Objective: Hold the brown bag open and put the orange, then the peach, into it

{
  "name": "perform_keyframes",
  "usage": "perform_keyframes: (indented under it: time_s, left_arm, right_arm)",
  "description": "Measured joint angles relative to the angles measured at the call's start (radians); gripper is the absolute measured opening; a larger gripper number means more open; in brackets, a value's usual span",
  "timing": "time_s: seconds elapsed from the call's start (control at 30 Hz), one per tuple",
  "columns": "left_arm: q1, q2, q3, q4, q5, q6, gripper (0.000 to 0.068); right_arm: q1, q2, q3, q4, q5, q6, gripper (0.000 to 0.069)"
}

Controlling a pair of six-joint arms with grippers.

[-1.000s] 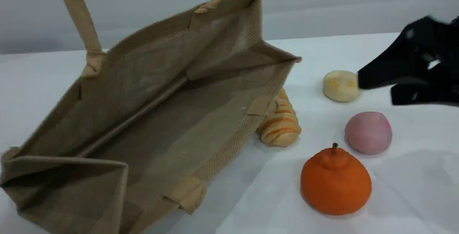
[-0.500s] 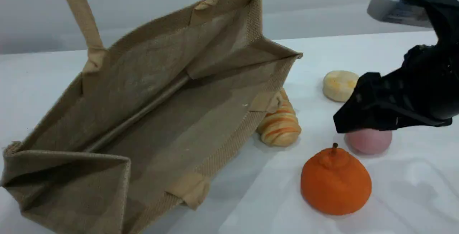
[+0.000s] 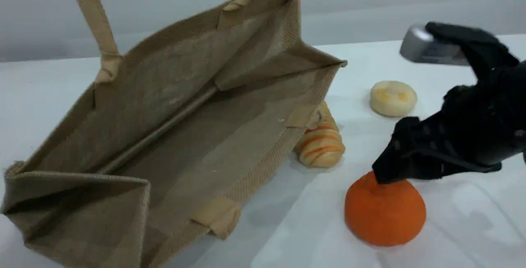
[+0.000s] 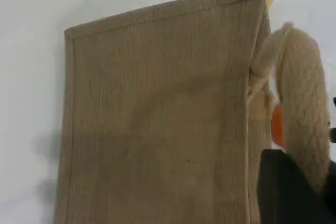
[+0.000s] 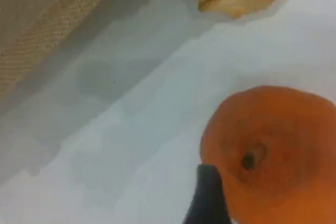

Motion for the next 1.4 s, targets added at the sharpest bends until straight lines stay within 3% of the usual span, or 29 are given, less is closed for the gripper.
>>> perform_keyframes:
  time_s: [0.2,0.47,0.53,0.7,0.77,1.1,1.4]
  left_arm:
    - [0.000,0.000,0.000,0.000,0.000,0.000,0.0078]
    - [0.000,0.000,0.000,0.000,0.000,-0.001,0.0078]
    - [0.000,0.000,0.000,0.000,-0.001,-0.001,0.0078]
    - [0.000,0.000,0.000,0.000,-0.004,0.000,0.0078]
    - [0.000,0.000,0.000,0.000,-0.004,0.000,0.0078]
    - [0.000,0.000,0.000,0.001,-0.006,0.001,0.0078]
    - [0.000,0.000,0.000,0.001,0.006,0.003,0.0078]
  right_arm:
    - [0.000,0.111,-0.073,0.000,0.015,-0.012,0.0486]
    - [-0.001,0.236,-0.079,0.002,0.069,-0.012,0.0472]
    - [-0.001,0.237,-0.079,0.002,0.069,-0.012,0.0420]
    - [-0.001,0.232,-0.079,0.002,0.105,-0.011,0.0116]
    - [-0.001,0.220,-0.078,0.000,0.128,-0.011,0.0057]
    - [-0.003,-0.013,-0.074,-0.004,0.156,0.000,0.0044]
    - [-0.002,-0.162,-0.077,-0.005,0.339,0.045,0.0043]
